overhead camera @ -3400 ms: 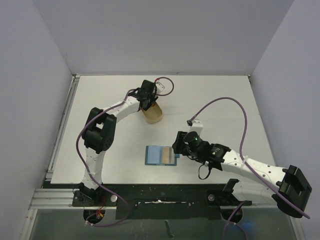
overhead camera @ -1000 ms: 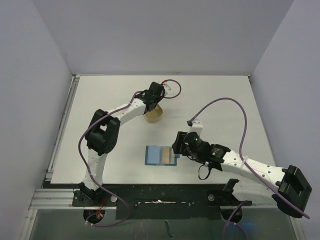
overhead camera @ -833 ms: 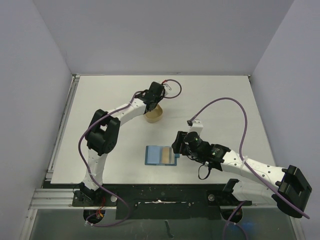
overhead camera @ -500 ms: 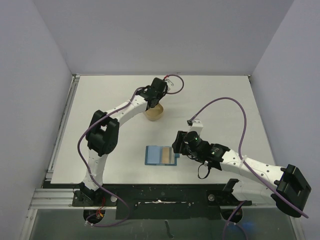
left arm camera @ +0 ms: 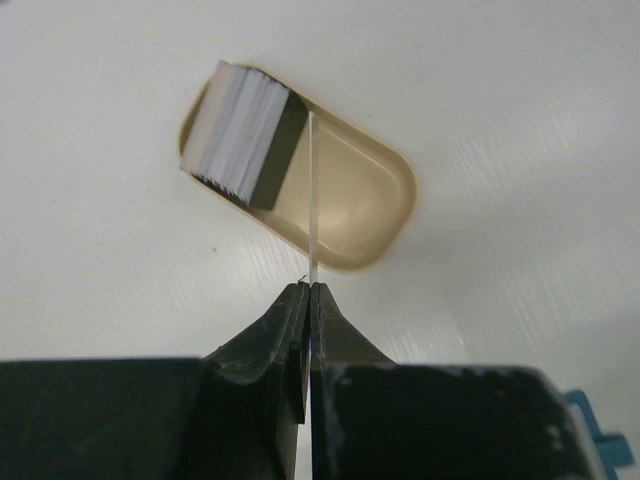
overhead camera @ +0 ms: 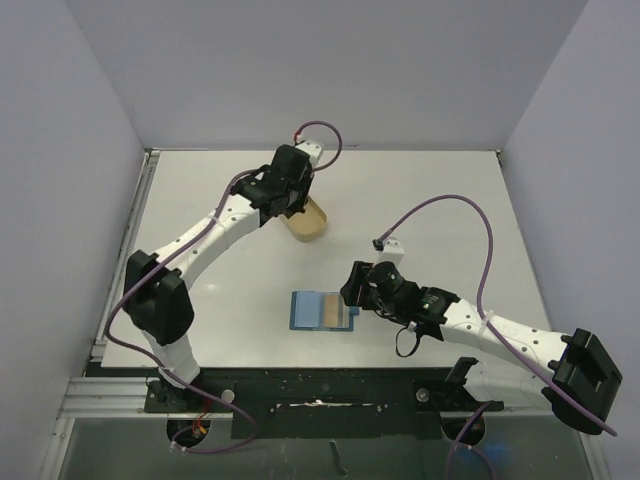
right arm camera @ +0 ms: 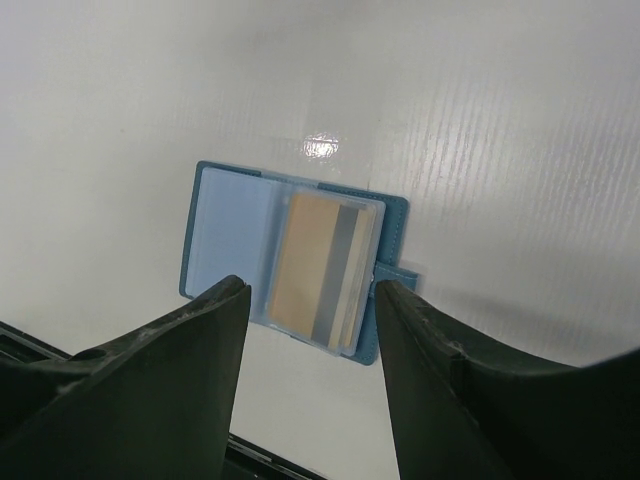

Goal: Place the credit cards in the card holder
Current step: Pick up the credit card from the storage box, then insert the credit card into the card holder.

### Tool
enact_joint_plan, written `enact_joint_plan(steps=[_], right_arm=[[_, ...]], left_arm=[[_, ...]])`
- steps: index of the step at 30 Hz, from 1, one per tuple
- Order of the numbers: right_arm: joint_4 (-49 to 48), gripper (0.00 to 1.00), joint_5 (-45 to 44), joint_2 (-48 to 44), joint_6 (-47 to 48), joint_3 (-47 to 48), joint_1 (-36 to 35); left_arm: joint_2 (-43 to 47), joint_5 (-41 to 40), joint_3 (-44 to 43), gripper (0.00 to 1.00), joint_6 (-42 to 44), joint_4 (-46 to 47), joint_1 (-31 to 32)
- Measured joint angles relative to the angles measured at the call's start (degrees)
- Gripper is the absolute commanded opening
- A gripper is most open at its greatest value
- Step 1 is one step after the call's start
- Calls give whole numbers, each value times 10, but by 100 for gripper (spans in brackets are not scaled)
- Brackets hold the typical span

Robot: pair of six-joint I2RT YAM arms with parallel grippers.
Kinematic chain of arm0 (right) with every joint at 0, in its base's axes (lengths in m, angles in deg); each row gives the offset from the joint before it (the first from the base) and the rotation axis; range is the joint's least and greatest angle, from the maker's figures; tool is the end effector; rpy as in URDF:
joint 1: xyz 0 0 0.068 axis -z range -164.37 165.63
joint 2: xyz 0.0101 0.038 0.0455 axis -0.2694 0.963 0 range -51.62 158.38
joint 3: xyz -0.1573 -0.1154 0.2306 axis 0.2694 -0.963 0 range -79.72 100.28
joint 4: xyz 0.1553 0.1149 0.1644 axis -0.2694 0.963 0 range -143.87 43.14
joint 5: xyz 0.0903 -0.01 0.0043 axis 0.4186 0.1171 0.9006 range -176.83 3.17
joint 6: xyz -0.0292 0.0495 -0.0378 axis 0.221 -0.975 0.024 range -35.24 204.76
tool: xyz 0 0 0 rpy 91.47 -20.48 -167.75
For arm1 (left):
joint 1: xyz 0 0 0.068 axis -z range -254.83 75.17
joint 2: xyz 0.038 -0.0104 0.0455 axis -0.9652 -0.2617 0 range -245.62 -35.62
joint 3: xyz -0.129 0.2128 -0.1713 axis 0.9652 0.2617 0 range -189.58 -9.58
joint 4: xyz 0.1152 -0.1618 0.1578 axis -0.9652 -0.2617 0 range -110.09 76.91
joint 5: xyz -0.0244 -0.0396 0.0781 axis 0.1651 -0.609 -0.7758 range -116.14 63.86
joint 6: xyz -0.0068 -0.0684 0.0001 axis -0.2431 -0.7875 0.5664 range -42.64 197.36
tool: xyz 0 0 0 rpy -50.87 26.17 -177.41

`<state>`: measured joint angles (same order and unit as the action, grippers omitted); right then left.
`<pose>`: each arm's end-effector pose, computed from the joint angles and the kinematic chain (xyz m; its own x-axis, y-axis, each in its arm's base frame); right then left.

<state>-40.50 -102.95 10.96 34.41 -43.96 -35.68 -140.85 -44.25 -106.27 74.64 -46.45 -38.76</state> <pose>0.1498 0.1622 0.2392 -0.7325 0.2685 -0.6256 -0.0834 0.8766 0.4739 0.3615 -0.2419 0.3369 -0.5569 0.3499 -0.7533 0.3466 0.9221 0.1720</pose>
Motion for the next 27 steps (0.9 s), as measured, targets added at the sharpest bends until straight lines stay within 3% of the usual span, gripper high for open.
enact_joint_plan(steps=[7, 13, 27], right_arm=[[0, 48, 10, 3, -11, -2, 0], [4, 52, 13, 3, -12, -2, 3], [22, 39, 19, 114, -3, 25, 3]], left_arm=[[147, 174, 169, 0, -137, 34, -34], [231, 306, 312, 0, -259, 89, -72], [337, 443, 548, 0, -469, 233, -89]])
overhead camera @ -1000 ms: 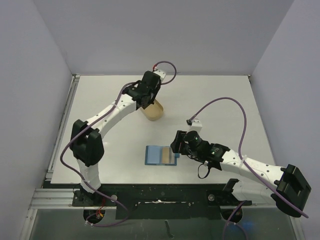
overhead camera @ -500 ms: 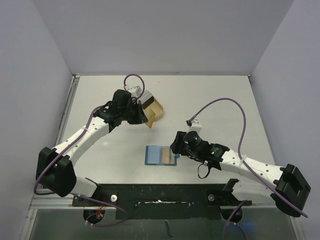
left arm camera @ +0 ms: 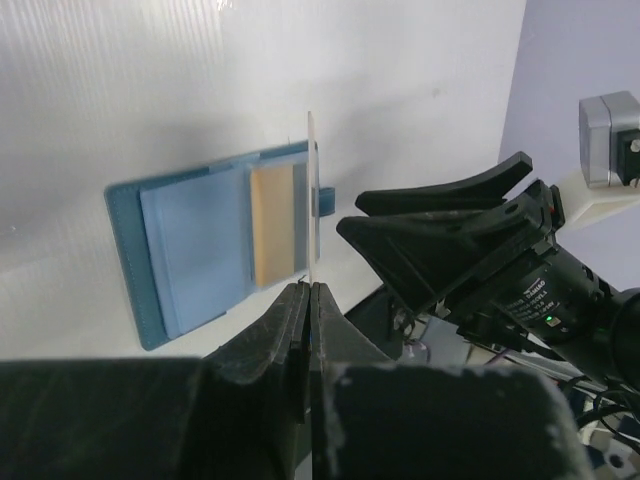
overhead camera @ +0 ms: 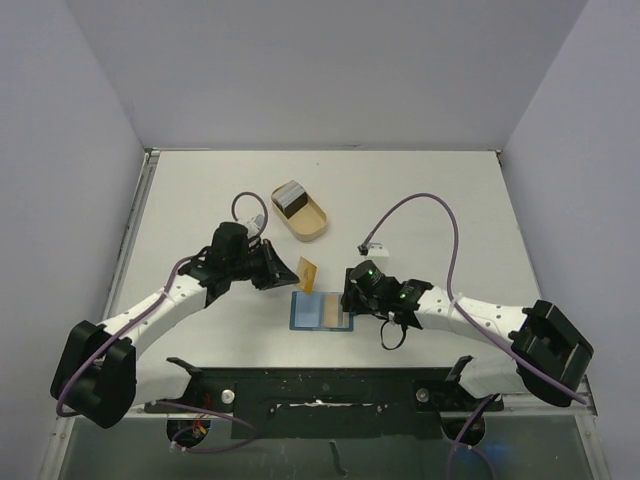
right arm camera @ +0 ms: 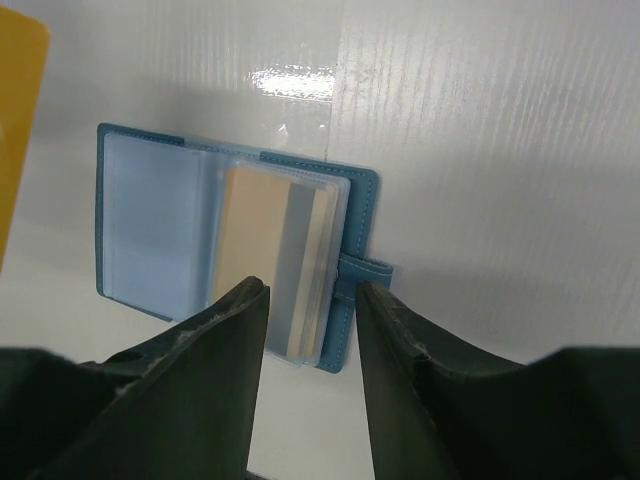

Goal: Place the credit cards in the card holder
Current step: Insert the credit card into the card holder.

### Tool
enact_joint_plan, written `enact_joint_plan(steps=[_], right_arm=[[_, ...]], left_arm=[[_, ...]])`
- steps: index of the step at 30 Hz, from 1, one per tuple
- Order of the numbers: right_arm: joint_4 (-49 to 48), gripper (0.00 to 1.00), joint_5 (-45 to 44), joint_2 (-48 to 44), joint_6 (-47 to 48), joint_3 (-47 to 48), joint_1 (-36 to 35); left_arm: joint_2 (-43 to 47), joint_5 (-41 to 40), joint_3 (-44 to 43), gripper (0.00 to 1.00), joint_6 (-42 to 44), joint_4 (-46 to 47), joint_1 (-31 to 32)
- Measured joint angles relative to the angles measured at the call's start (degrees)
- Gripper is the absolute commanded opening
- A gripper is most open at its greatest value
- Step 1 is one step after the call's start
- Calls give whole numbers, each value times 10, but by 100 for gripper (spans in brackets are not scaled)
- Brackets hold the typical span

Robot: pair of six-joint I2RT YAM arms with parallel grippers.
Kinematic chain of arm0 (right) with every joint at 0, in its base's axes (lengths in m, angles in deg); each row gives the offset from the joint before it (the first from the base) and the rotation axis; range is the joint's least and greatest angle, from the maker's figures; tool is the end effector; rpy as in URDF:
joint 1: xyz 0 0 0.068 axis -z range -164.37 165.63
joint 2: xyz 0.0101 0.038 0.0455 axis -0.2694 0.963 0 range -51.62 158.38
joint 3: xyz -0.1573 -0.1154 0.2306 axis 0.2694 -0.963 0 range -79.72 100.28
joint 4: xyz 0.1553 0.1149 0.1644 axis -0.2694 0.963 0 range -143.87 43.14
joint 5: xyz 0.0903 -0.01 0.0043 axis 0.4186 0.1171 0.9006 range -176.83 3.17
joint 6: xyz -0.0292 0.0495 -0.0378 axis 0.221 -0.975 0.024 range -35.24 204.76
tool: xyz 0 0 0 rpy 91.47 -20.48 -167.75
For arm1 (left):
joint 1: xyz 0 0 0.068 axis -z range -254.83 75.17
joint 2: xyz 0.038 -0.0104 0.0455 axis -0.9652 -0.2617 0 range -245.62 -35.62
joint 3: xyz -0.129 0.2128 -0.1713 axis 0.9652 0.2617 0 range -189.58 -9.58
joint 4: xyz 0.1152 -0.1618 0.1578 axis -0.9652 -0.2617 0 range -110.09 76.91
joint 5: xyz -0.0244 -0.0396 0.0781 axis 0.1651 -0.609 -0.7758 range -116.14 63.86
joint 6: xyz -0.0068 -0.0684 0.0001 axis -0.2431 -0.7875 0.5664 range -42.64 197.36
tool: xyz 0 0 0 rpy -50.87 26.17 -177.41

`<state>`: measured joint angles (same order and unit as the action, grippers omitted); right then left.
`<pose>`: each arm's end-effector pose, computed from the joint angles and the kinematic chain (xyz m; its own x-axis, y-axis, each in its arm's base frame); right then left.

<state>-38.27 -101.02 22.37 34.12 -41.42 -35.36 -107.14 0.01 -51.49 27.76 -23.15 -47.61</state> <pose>0.1656 0.1826 0.2071 -0.8192 0.1795 -0.5447 -0.0369 0.9313 0.3623 0.2179 -0.1395 0.2487 -0.9104 -0.3004 -0.2845 0.0292 0.6392 -0.7685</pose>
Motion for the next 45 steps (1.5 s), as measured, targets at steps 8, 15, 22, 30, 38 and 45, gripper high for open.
enact_joint_plan(steps=[8, 15, 22, 30, 38, 45], right_arm=[[-1, 34, 5, 35, 12, 9, 0], [-1, 30, 5, 53, 23, 10, 0], [0, 23, 1, 73, 24, 10, -1], [2, 20, -13, 74, 21, 10, -12], [1, 19, -15, 74, 17, 8, -13], [1, 19, -17, 74, 10, 8, -20]], left_arm=[[9, 23, 109, 0, -85, 101, 10], [-12, 26, 135, 0, -114, 169, 32], [-66, 26, 158, 0, -136, 237, 60], [-96, 17, 171, 0, -136, 263, 83], [-82, -9, 182, 0, -128, 254, 83], [-54, -32, 194, 0, -125, 248, 83]])
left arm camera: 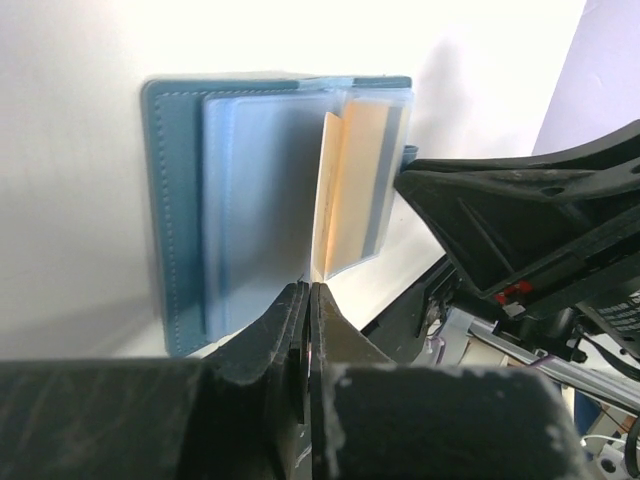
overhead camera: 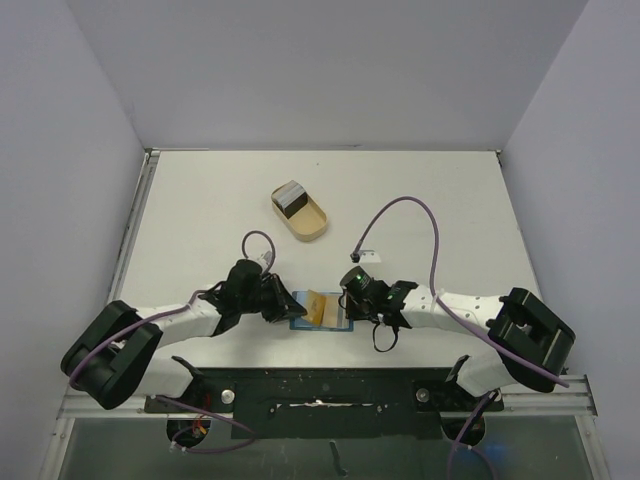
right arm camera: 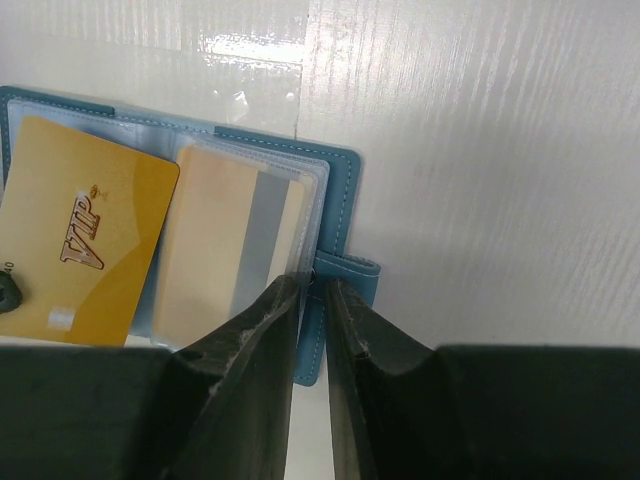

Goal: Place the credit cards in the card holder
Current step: Insert the credit card into the card holder.

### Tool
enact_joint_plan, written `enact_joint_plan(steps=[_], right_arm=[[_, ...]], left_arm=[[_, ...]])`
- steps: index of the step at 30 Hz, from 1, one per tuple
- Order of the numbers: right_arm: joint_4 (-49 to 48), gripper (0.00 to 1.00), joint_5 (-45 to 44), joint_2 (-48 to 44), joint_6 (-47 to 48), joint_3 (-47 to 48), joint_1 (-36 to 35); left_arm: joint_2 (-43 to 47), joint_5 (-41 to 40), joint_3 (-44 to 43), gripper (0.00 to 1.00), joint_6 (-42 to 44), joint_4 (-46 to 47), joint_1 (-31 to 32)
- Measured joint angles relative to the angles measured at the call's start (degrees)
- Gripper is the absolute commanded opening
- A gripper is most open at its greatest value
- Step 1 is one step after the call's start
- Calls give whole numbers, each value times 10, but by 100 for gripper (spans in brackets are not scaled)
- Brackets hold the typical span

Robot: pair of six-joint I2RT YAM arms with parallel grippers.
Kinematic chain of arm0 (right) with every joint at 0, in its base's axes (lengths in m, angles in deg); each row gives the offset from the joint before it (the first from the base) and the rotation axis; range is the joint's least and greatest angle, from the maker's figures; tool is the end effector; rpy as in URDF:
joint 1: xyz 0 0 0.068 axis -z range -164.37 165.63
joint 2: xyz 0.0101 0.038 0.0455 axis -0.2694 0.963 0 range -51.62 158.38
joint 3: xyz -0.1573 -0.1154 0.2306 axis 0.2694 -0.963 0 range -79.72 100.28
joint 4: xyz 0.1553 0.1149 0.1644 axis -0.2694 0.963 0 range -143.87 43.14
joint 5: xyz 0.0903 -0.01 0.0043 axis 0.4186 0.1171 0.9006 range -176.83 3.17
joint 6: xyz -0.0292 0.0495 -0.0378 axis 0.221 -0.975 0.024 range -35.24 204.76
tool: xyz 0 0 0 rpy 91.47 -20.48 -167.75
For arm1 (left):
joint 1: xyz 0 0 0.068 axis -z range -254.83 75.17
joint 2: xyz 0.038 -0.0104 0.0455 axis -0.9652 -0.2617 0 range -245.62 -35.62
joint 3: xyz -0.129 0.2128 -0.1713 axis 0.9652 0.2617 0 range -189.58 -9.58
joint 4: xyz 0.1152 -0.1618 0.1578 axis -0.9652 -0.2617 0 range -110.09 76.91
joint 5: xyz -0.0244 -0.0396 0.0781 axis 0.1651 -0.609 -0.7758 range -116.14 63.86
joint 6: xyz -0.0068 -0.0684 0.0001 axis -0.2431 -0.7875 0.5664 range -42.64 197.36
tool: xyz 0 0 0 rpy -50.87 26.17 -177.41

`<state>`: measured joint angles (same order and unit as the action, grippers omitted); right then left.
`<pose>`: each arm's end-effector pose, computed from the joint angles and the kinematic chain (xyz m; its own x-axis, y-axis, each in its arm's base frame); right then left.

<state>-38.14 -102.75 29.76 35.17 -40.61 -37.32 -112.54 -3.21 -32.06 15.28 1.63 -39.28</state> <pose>0.1683 0.1975 0.1814 -0.8488 0.0908 -0.5208 -0.0518 0.9661 0.2528 0.1796 -0.1549 0.1624 -0.9321 -0.3341 -0.1401 -0.0946 0.5976 -0.7962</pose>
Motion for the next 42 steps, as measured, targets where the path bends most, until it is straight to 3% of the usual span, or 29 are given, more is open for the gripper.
enact_joint_plan(steps=[27, 40, 42], right_arm=[[3, 19, -6, -1, -3, 0, -8], [-54, 20, -9, -8, -32, -32, -12], [-54, 21, -10, -11, -34, -34, -12]], left_arm=[[-36, -9, 11, 0, 2, 27, 13], [-78, -24, 11, 0, -9, 97, 30], [-84, -28, 11, 5, -15, 111, 37]])
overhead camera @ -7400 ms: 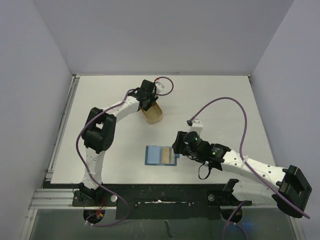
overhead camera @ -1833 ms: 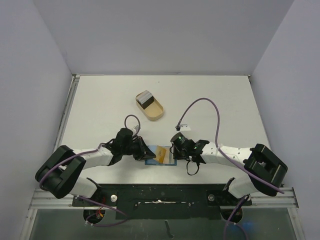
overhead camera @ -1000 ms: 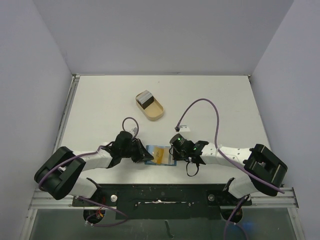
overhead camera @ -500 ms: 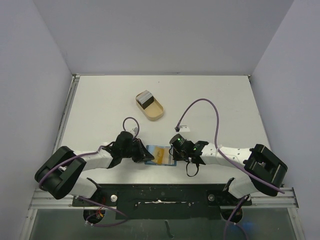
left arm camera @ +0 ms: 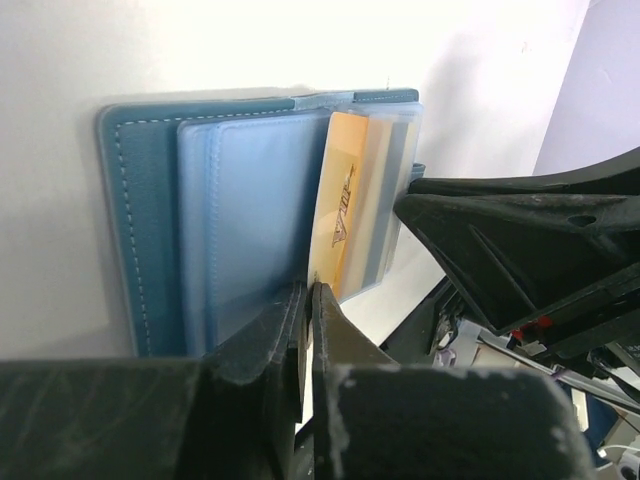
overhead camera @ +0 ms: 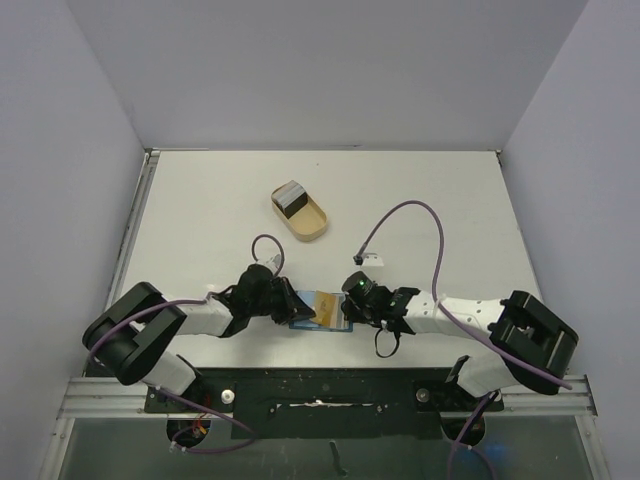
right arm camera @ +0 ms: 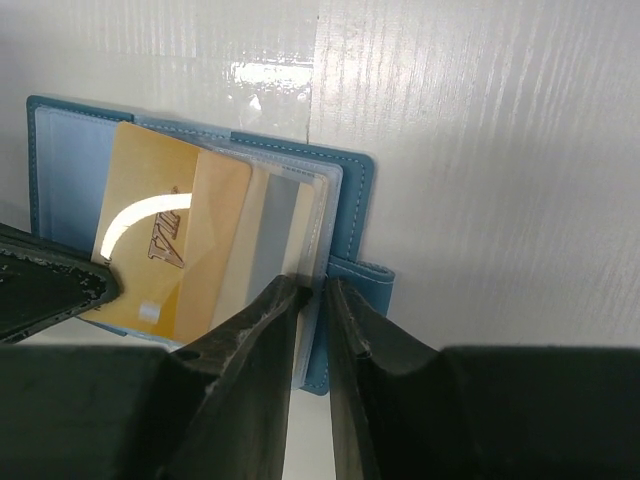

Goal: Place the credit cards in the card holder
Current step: Insert the credit card into the card holder.

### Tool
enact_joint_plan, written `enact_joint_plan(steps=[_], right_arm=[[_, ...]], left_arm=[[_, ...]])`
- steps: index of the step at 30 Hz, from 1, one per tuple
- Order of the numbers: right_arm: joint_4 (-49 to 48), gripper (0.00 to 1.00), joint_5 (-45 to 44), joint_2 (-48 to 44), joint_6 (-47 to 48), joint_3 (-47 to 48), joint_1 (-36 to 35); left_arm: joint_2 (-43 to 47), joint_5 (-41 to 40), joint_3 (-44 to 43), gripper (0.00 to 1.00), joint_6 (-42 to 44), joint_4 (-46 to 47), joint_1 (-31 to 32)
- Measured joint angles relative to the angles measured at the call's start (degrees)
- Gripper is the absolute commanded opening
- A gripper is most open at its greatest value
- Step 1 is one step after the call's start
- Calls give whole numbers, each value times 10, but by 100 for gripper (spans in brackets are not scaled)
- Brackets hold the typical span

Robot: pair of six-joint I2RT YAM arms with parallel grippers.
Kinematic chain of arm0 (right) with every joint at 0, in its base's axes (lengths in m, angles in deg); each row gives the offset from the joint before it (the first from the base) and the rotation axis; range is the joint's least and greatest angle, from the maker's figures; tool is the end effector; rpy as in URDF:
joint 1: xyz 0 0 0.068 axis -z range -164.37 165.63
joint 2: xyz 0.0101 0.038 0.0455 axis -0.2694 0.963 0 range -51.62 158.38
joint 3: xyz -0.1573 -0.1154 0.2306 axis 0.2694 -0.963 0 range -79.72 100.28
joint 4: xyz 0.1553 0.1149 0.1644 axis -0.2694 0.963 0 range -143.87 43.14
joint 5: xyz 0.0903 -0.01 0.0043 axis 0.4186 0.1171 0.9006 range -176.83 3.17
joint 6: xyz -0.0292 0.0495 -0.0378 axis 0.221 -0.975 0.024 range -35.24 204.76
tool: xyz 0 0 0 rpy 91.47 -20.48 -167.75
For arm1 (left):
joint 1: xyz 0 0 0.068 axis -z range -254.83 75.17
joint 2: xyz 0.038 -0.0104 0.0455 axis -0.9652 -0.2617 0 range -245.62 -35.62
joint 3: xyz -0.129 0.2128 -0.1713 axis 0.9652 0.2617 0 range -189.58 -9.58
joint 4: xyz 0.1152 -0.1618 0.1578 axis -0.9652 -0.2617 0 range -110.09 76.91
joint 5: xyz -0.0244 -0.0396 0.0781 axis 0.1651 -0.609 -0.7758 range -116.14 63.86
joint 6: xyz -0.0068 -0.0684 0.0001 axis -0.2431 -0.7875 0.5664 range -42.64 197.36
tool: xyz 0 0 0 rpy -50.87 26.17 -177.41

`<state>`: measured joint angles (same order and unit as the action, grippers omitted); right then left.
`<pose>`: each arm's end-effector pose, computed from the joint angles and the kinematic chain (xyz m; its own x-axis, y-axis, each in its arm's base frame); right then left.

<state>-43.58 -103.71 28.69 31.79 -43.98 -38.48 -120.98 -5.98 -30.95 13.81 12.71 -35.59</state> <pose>0.1623 0.1967 0.1761 -0.8292 0.1570 -0.5364 -0.0252 0.9482 0.3166 0.1840 -0.1749 0.1423 -0.9328 -0.3233 -0.1592 -0.0709 0.5978 -0.7985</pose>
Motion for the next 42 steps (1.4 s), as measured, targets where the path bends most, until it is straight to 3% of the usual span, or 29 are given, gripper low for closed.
enact_joint_plan(steps=[7, 11, 27, 42], right_arm=[[7, 21, -3, -7, -6, -2, 0], [26, 22, -7, -23, -6, -2, -3], [35, 22, -7, -33, -6, -2, -4], [12, 21, -7, -28, -11, -20, -4]], left_arm=[[-7, -7, -5, 24, -2, 1, 11], [17, -27, -12, 29, 13, -28, 16], [44, -57, -18, 29, 44, -71, 20], [-22, -52, -58, 25, 43, -42, 46]])
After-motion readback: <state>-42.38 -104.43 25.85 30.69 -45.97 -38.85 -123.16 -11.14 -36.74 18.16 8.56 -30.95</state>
